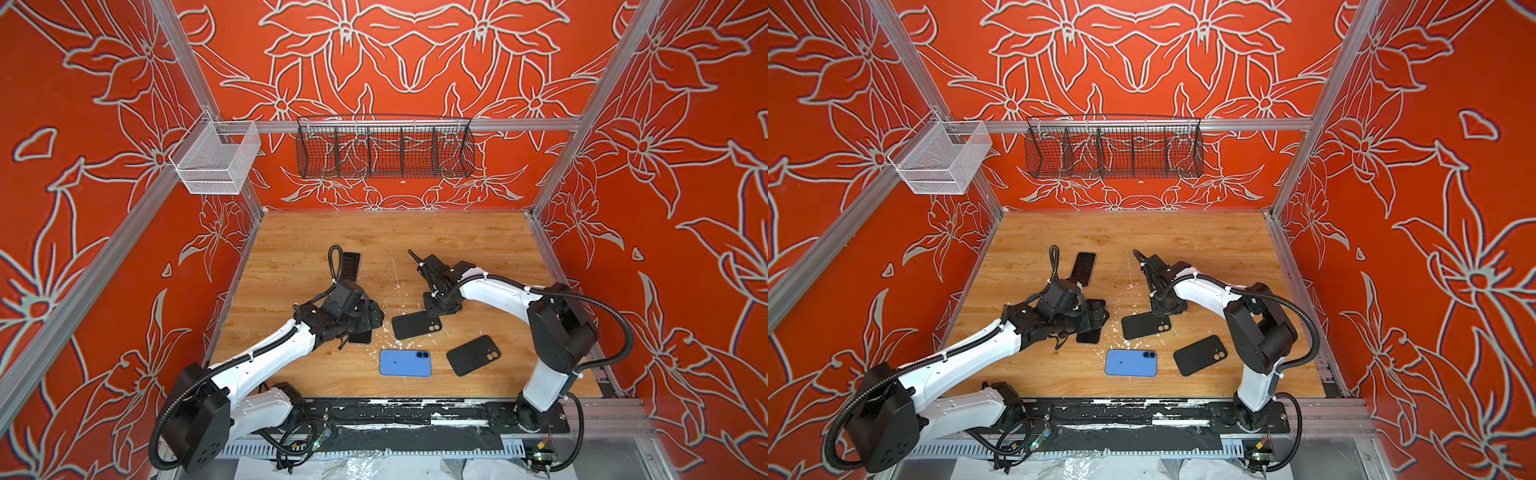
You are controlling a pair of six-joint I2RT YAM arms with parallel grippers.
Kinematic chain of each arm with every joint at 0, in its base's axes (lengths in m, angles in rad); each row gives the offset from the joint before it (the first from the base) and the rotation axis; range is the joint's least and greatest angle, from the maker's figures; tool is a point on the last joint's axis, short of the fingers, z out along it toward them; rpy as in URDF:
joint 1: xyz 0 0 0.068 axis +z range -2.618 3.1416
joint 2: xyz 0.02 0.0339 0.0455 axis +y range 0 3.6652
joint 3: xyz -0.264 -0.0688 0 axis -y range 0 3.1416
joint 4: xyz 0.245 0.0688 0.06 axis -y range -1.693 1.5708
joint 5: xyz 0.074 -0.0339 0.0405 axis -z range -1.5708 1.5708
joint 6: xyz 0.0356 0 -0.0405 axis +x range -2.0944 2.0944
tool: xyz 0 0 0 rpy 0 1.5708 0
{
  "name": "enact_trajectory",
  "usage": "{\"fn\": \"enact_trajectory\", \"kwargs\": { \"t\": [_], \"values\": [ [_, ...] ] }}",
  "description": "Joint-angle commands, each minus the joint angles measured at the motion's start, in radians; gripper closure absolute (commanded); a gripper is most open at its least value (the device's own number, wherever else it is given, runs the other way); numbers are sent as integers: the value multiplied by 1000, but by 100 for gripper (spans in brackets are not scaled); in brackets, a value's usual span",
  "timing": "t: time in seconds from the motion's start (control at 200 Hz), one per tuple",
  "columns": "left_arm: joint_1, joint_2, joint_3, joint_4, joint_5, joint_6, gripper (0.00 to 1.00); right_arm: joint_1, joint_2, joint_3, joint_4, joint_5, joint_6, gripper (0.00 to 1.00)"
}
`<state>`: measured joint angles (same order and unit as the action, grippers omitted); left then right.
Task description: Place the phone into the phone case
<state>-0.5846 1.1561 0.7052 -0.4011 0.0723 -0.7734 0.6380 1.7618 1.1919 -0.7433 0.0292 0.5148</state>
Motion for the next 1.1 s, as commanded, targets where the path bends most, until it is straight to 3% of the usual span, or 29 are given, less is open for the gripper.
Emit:
{"fn": "enact_trajectory", "kwargs": {
  "t": [0.0,0.545,0.891,1.096],
  "values": [
    [-3,2,25,5,0,9,2,-12,-12,-37,-18,17,-16,63],
    [-3,-17,28,-6,-14,0,2,-37,65,-63,64,-34,-18,82],
    [-3,-31,33,-13,-32,-3,2,-94,44,-69,104,-66,45,100],
    [-3,-39,33,-18,-37,-4,2,-121,59,-41,104,-77,54,100]
  ]
}}
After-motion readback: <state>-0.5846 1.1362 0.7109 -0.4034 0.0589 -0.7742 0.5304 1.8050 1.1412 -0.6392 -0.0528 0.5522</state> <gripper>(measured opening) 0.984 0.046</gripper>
